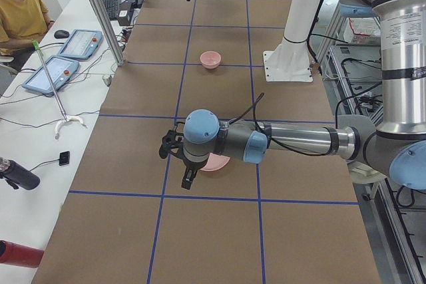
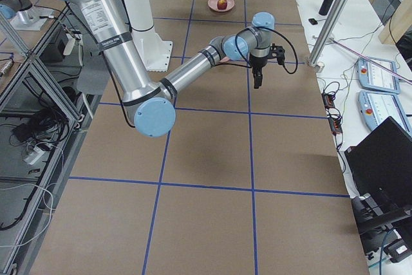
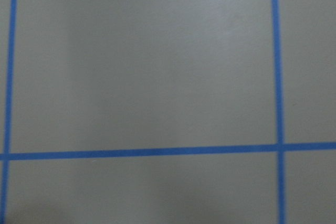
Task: Move apple from plate to bowl
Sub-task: 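Release the bowl and withdraw the right gripper away from it, then lower the left gripper onto the red apple on the pink plate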
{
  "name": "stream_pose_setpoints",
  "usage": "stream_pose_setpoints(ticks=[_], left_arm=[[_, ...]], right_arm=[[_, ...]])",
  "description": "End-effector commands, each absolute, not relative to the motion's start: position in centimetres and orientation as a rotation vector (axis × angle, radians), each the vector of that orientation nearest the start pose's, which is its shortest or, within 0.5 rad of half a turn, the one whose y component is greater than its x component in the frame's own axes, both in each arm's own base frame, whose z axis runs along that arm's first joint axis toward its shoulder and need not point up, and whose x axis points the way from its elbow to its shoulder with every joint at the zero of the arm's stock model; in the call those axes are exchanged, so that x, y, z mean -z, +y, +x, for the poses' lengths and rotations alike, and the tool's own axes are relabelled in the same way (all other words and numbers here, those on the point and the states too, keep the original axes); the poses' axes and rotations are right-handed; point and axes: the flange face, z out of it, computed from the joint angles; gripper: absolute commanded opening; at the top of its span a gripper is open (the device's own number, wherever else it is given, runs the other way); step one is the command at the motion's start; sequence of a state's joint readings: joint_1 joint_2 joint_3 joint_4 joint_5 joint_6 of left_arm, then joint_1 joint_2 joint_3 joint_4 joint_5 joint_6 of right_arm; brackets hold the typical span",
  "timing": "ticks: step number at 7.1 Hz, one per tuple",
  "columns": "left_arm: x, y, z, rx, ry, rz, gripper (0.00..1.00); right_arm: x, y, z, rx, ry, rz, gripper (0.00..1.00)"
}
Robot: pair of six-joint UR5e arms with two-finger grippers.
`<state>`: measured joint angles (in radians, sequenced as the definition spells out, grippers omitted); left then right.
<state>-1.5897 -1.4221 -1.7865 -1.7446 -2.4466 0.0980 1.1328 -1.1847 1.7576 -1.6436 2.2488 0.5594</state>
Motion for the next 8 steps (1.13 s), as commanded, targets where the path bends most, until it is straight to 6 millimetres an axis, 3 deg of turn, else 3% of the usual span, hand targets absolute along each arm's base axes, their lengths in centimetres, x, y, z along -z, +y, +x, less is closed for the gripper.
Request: stream_pose_setpoints(ticks=[1, 3, 4, 6, 8], left_arm=[[-58.2, -44.8, -5.4, -0.185, 0.891, 0.277, 0.98], [-57.5, -45.2, -1.4, -0.159, 0.905, 0.201, 0.99], [-57.1, -45.5, 1.0, -0.157, 0.882, 0.202, 0.99], [-55.5, -45.4, 10.1, -0.083, 0.847, 0.203, 0.99], [-53.3, -45.9, 16.6, -0.084, 0.845, 0.192, 0.99]], right_arm=[[-47.7, -56.2, -8.3, 0.186, -0.774, 0.125, 1.0], [-55.2, -51.9, -1.2, 0.269, -0.737, 0.132, 1.0], [-56.3, -50.9, 0.4, 0.254, -0.734, 0.129, 1.0], [-57.3, -50.1, 0.6, 0.246, -0.729, 0.112, 1.0], [-57.8, -49.7, 0.6, 0.243, -0.729, 0.103, 1.0]])
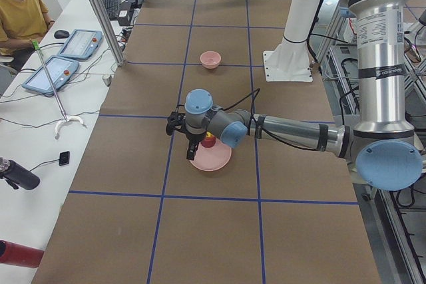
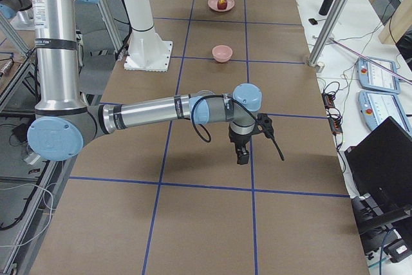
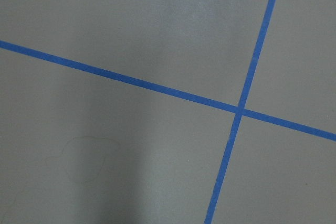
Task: Move apple from plate to bowl
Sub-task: 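Lower the left gripper onto the red apple on the pink plate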
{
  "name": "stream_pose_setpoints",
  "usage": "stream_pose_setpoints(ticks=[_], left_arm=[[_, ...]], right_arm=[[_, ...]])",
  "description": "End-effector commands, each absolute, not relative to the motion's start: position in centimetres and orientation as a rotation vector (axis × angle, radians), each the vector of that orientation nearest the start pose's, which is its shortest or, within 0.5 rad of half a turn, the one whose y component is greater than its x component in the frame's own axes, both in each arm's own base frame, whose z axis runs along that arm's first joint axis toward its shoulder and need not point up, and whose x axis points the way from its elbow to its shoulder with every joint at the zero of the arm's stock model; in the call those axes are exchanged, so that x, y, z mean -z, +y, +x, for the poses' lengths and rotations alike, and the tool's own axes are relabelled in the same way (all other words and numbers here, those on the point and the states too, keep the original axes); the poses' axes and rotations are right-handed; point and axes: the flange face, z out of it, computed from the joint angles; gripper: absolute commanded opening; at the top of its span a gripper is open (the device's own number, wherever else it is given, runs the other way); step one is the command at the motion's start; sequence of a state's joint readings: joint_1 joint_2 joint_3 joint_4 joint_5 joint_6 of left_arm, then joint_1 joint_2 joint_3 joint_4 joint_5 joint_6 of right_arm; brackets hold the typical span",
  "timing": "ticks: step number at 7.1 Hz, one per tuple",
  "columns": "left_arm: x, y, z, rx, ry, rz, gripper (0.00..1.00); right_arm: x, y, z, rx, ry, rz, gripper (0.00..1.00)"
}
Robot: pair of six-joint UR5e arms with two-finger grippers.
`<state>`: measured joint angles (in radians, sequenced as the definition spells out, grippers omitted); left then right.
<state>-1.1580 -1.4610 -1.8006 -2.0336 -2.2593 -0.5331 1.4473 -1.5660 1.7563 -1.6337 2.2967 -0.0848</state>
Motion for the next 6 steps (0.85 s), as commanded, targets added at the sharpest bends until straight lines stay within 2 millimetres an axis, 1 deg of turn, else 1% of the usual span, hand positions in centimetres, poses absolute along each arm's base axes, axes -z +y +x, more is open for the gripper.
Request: stream_pose_setpoints(ticks=[1, 2, 3, 4, 5, 6], left_arm=[[-52.1, -46.0, 19.5, -0.111, 0.847, 0.193, 0.99], [-51.7, -45.5, 21.7, -0.103, 0.856, 0.165, 0.99], [-52.0, -45.0, 23.7, -0.118, 0.807, 0.19, 0.99], [-52.2, -44.4, 24.9, -0.136, 0.793, 0.189, 0.99], [-52.6, -44.0, 24.8, -0.139, 0.788, 0.184, 0.99], [-52.9, -43.6, 25.3, -0.151, 0.785, 0.175, 0.99]], right_arm=[[-57.9, -49.7, 0.6, 0.242, -0.727, 0.1, 1.0], [-57.9, -49.7, 0.6, 0.242, -0.727, 0.1, 1.0], [-58.1, -49.6, 0.6, 0.242, -0.727, 0.096, 1.0], [-58.1, -49.6, 0.6, 0.242, -0.727, 0.096, 1.0], [-58.2, -49.6, 0.6, 0.242, -0.725, 0.095, 1.0], [-58.2, -49.6, 0.6, 0.241, -0.725, 0.093, 1.0]])
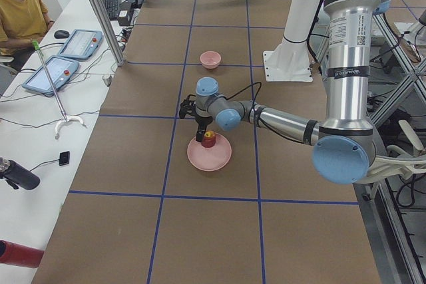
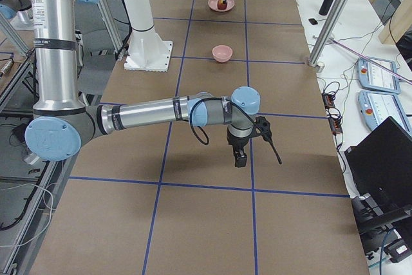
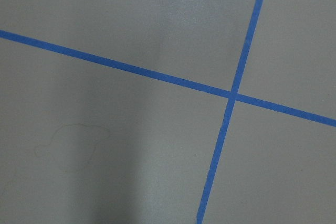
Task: Move apple from plate to bowl
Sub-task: 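Lower the left gripper onto the red apple on the pink plate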
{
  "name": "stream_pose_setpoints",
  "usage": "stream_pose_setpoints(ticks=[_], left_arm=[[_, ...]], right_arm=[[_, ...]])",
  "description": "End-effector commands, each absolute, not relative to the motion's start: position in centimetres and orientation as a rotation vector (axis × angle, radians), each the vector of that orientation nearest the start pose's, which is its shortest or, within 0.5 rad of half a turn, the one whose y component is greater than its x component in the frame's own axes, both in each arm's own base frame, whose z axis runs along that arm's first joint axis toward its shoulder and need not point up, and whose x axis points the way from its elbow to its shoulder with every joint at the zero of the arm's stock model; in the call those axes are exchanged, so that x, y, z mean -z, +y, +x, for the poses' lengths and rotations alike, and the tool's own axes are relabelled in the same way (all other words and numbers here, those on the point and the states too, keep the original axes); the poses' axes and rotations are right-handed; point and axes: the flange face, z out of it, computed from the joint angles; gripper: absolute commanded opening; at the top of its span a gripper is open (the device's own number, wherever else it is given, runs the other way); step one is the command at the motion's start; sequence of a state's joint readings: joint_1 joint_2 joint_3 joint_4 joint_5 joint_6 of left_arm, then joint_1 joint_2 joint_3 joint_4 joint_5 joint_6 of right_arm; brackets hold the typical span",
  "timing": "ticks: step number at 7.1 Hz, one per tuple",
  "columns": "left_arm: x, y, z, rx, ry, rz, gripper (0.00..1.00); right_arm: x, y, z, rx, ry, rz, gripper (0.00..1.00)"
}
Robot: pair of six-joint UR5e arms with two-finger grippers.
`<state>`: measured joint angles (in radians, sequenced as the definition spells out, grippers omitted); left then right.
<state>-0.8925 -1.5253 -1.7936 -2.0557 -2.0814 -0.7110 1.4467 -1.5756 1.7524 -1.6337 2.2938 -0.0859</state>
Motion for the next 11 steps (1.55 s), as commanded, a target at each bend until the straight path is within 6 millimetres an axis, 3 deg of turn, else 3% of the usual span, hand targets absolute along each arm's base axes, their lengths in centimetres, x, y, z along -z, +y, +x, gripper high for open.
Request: stream_pose_setpoints(ticks=[1, 9, 10, 11], left_arm=[[-53.2, -43.3, 25.8, -0.162, 0.783, 0.166, 0.99], [-55.9, -43.0, 26.9, -0.176, 0.754, 0.121, 0.98], [-55.9, -42.9, 26.9, -0.177, 0.756, 0.121, 0.77], [-55.8, -42.9, 26.9, -0.178, 0.756, 0.123, 0.48]], right_arm=[[-58.2, -49.6, 0.6, 0.241, -0.725, 0.093, 1.0], [-58.3, -49.6, 0.6, 0.239, -0.725, 0.091, 1.0], [-58.3, -49.6, 0.6, 0.239, -0.725, 0.091, 1.0], [-58.2, -49.6, 0.6, 0.24, -0.726, 0.093, 1.0]])
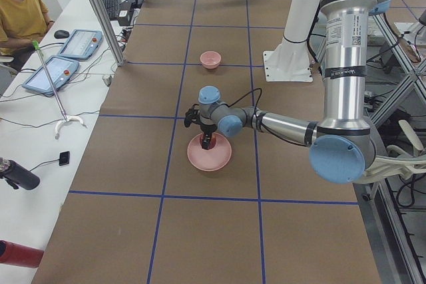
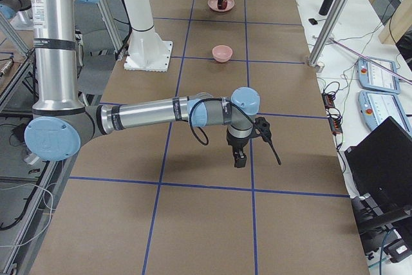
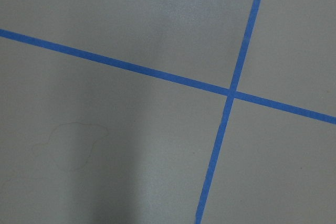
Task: Move apple from plate to bowl
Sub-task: 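Lower the left gripper onto the red apple on the pink plate, then close the left gripper on the apple and lift it, then carry the apple with the left gripper over the pink bowl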
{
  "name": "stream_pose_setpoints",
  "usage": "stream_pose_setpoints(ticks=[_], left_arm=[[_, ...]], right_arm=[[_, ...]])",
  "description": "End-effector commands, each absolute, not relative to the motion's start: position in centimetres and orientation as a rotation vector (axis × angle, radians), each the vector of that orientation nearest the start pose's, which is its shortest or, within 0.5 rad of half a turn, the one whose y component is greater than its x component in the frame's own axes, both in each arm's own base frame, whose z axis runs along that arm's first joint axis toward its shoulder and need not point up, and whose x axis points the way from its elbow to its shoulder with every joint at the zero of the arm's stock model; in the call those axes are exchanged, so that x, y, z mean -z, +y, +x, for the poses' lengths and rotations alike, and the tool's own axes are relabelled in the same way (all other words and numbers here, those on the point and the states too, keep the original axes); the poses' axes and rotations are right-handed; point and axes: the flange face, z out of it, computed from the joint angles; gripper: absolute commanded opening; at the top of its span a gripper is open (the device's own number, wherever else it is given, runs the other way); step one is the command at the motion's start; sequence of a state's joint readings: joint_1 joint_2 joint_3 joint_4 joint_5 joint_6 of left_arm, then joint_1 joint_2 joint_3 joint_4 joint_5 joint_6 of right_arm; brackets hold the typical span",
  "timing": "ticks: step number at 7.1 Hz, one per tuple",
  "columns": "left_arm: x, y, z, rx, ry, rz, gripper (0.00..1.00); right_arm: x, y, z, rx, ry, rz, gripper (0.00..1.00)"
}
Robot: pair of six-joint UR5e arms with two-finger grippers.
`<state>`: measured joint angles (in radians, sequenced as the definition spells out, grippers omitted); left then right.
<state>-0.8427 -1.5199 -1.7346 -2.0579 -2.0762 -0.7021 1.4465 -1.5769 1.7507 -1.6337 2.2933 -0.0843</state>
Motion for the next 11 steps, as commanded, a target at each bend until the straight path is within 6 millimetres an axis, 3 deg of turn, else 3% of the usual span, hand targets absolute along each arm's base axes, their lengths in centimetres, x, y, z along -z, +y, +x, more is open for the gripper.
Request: stream_pose_setpoints(ticks=[1, 2, 3, 4, 6, 8, 10, 11], left_arm=[[-55.2, -42.9, 26.7, -0.18, 0.763, 0.134, 0.29], [-54.0, -42.5, 25.7, -0.179, 0.779, 0.143, 0.18], [-52.2, -41.3, 24.8, -0.191, 0.806, 0.143, 0.14], [-48.8, -41.3, 24.8, -0.181, 0.791, 0.115, 0.14], [-38.0, -44.2, 28.1, -0.144, 0.742, 0.052, 0.14], [-30.4, -42.2, 37.4, -0.072, 0.772, 0.008, 0.14], [-21.9, -42.0, 46.9, 0.032, 0.836, -0.05, 0.14], [-19.5, -41.9, 50.3, 0.04, 0.83, -0.037, 0.14]], right_arm=[[-58.2, -49.6, 0.6, 0.238, -0.726, 0.092, 1.0], [-58.2, -49.6, 0.6, 0.238, -0.726, 0.092, 1.0], [-58.2, -49.6, 0.6, 0.238, -0.726, 0.092, 1.0], [-58.3, -49.5, 0.6, 0.236, -0.727, 0.09, 1.0], [-58.4, -49.4, 0.6, 0.233, -0.727, 0.088, 1.0], [-58.5, -49.4, 0.6, 0.229, -0.727, 0.085, 1.0], [-58.5, -49.4, 0.6, 0.226, -0.727, 0.082, 1.0], [-58.6, -49.4, 0.6, 0.224, -0.724, 0.081, 1.0]])
